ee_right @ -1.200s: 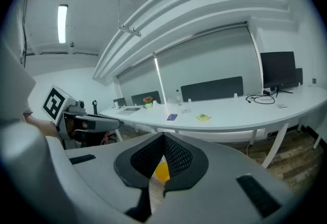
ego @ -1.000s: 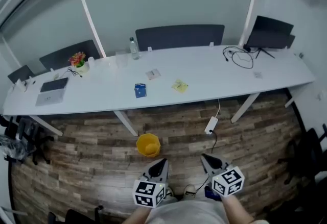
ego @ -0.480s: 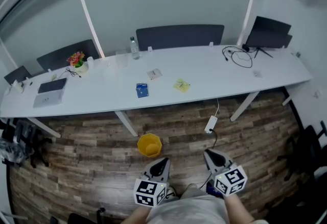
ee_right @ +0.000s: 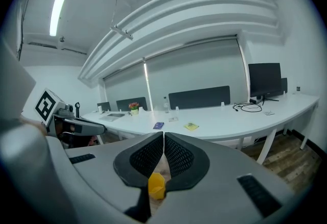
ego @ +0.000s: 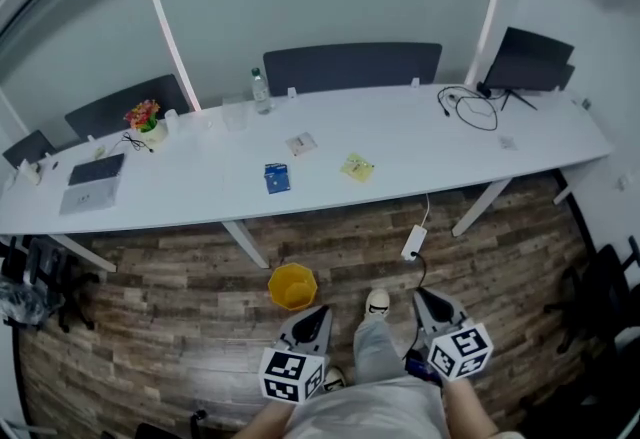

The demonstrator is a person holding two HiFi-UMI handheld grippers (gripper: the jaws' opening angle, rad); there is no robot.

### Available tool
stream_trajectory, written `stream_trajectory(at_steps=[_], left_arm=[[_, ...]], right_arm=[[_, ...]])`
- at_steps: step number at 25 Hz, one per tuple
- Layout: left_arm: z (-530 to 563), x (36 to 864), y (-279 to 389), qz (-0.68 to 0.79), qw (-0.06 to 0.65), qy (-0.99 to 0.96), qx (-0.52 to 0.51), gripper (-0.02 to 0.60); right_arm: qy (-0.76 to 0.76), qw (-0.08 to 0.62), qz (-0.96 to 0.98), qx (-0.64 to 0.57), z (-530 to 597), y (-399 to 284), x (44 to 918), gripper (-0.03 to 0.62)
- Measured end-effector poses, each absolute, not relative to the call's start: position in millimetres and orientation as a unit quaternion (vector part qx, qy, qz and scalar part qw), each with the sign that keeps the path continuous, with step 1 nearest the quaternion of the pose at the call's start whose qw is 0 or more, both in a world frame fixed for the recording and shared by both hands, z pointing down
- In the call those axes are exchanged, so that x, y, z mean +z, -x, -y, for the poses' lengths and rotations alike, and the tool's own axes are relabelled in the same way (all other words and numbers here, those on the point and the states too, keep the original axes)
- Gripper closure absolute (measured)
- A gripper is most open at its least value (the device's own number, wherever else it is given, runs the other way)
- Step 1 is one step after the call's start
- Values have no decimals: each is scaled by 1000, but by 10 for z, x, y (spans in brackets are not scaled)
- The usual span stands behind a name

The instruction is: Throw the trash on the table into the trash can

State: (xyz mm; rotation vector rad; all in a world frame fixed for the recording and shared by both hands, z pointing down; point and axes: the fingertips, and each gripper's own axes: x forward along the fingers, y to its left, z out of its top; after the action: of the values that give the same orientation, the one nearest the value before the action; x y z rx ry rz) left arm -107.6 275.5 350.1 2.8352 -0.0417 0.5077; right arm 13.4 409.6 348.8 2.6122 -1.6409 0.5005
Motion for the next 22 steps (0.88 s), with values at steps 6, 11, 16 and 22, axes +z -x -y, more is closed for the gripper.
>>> stream_trajectory(at_steps=[6, 11, 16, 22], left_arm=[[-2535, 3527, 501, 21, 128, -976, 174, 581], [-2326, 3510, -149, 28, 121, -977, 173, 581], [-2065, 3411, -841, 48, 123, -977, 169, 581], [-1772, 3269, -1563, 82, 122, -977, 156, 581]], right_arm=[[-827, 23, 542, 149, -3819, -679, 3500, 562], [-812, 29, 567, 136, -3501, -1304, 3450, 562], [-794, 31, 590, 140, -3155, -1981, 3392, 562], [-769, 36, 621, 145, -2840, -2684, 3340, 562]])
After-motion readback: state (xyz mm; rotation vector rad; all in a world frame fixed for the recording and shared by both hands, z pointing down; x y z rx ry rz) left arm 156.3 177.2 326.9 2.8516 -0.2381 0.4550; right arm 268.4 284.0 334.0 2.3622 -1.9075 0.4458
